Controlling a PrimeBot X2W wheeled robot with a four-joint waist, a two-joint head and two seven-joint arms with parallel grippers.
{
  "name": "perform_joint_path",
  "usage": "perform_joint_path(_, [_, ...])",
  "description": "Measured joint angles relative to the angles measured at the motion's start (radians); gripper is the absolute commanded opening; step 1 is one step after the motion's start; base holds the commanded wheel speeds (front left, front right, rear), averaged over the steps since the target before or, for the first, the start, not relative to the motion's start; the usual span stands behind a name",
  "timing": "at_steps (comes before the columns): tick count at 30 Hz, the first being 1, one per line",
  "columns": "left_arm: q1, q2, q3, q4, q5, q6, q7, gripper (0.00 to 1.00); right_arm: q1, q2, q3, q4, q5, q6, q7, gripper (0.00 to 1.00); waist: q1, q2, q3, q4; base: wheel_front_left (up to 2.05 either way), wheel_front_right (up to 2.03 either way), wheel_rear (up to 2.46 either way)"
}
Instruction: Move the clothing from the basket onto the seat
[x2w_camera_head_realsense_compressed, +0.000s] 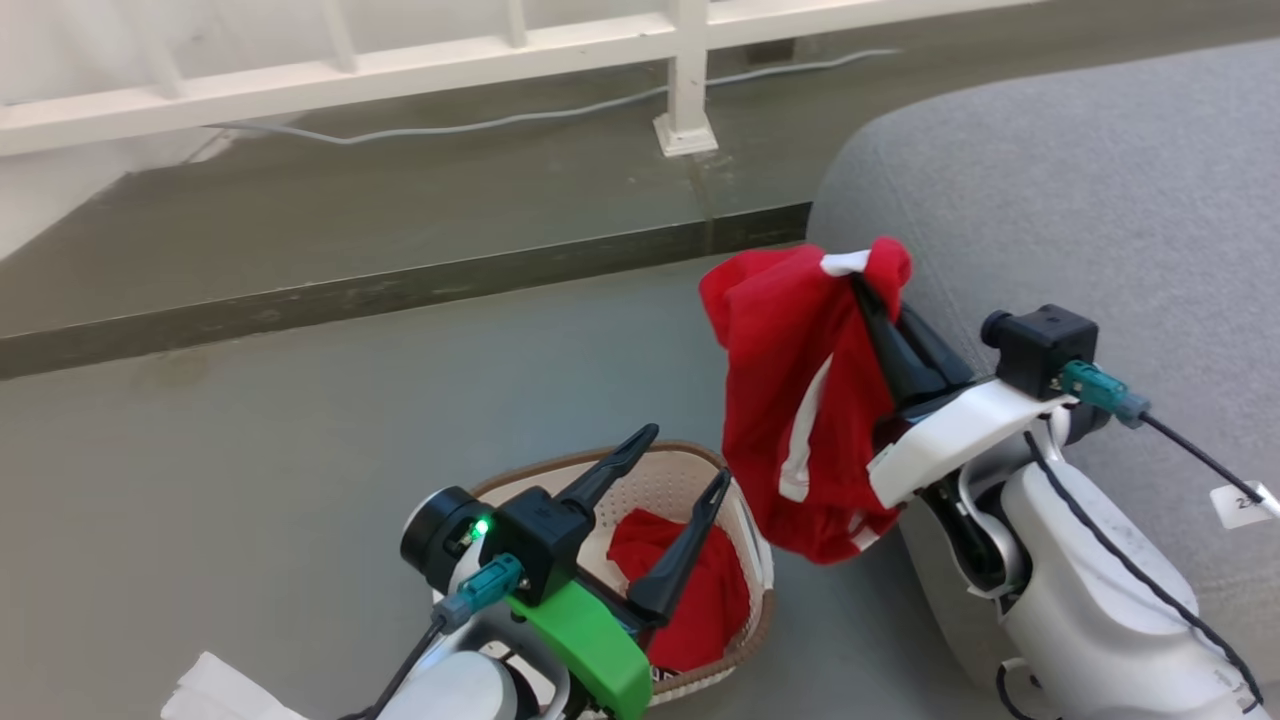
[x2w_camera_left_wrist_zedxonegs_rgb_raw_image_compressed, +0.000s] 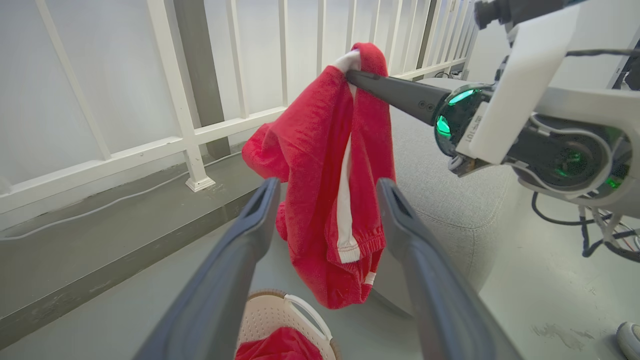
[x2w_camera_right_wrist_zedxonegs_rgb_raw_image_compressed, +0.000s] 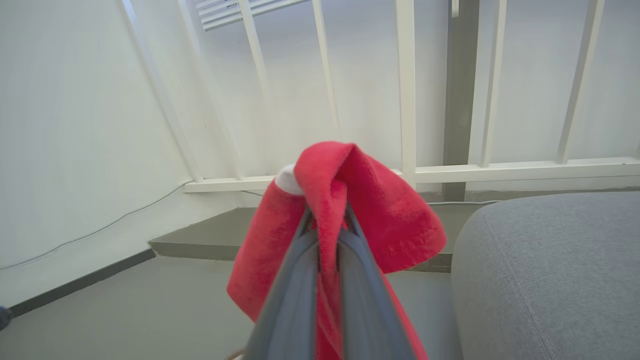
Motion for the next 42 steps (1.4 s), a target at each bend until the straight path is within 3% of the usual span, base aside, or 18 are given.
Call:
perform_joint_path(19, [-0.006,0.030,0.000,-0.029,0.048,0.000,0.034,1.00,-0.025,-0.018,-0.115,-0.023,0.045,-0.036,-0.019,0.00,0.0000,0.0000,0.103,-0.152,0.00,0.00,0.00])
perform_joint_path(32, [-0.081,0.037,-0.009,-0.040,0.057,-0.013,0.077,1.00,-0.259,-0.115,-0.276,-0.020,0.085,-0.043,-0.025,0.00,0.0000,0.0000,0.213,-0.238,0.00,0.00,0.00])
perform_joint_path(42, [-0.129,0.033,-0.033,-0.042,0.071,-0.037,0.101,1.00,-0.480,-0.208,-0.360,0.080,0.114,-0.044,-0.010,0.00,0.0000,0.0000,0.287,-0.219,0.00,0.00,0.00])
